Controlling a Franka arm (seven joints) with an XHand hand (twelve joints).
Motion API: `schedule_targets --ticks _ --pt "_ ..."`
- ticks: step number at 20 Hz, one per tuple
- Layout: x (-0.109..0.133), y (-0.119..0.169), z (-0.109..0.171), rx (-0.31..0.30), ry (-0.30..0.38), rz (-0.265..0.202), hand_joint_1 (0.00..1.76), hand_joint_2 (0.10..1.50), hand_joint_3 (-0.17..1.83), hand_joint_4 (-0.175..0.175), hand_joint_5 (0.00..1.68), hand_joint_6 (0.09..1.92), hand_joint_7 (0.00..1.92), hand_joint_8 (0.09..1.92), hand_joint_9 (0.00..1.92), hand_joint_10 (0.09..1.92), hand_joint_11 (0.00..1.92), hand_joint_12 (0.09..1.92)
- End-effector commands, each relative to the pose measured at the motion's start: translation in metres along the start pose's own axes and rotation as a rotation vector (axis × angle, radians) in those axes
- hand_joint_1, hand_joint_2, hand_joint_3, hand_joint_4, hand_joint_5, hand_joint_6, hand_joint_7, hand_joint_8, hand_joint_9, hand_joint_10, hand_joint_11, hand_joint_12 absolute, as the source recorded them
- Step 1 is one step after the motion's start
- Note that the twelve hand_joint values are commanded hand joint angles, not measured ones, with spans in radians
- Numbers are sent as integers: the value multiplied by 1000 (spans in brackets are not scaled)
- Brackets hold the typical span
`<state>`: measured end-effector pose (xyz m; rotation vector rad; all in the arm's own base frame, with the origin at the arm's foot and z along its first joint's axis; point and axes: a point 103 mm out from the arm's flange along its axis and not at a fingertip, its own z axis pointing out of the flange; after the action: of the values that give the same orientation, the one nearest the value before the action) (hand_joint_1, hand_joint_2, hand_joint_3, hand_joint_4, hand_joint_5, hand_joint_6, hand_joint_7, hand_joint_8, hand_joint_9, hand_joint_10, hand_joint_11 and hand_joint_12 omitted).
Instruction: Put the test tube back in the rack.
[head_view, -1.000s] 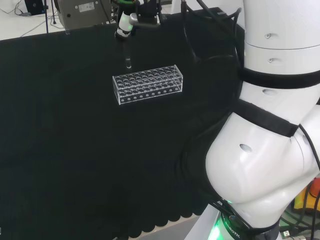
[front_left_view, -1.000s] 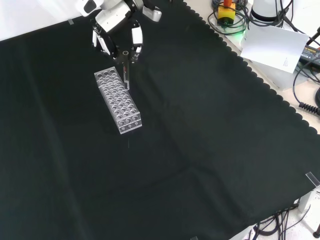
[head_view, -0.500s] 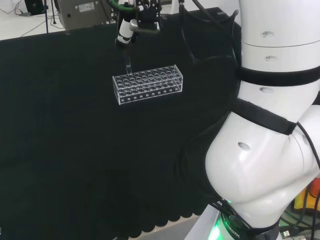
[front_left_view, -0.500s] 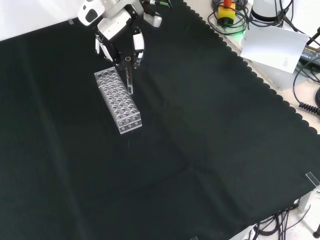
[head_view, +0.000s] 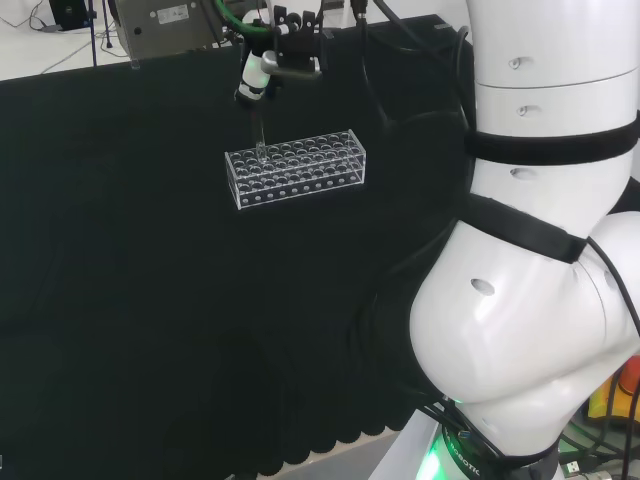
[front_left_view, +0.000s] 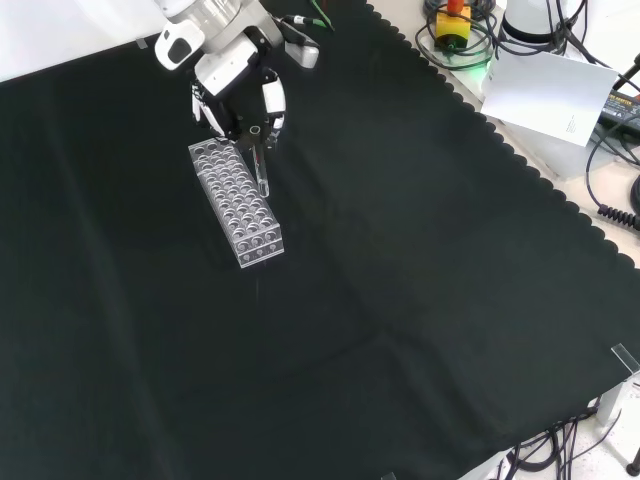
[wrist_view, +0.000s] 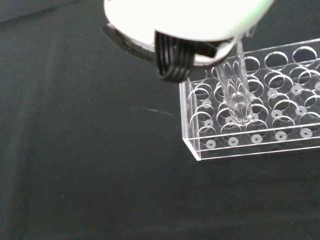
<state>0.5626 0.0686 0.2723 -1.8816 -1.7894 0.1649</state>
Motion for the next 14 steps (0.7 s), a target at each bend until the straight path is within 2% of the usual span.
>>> schedule_targets --ticks 1,14 --pt "-5 5 1 -1 14 15 1439 588 669 -175 1359 350 1453 637 1518 87 804 1254" --pt "-16 21 4 6 33 36 1439 587 671 -175 1361 347 1454 635 1520 87 804 1254"
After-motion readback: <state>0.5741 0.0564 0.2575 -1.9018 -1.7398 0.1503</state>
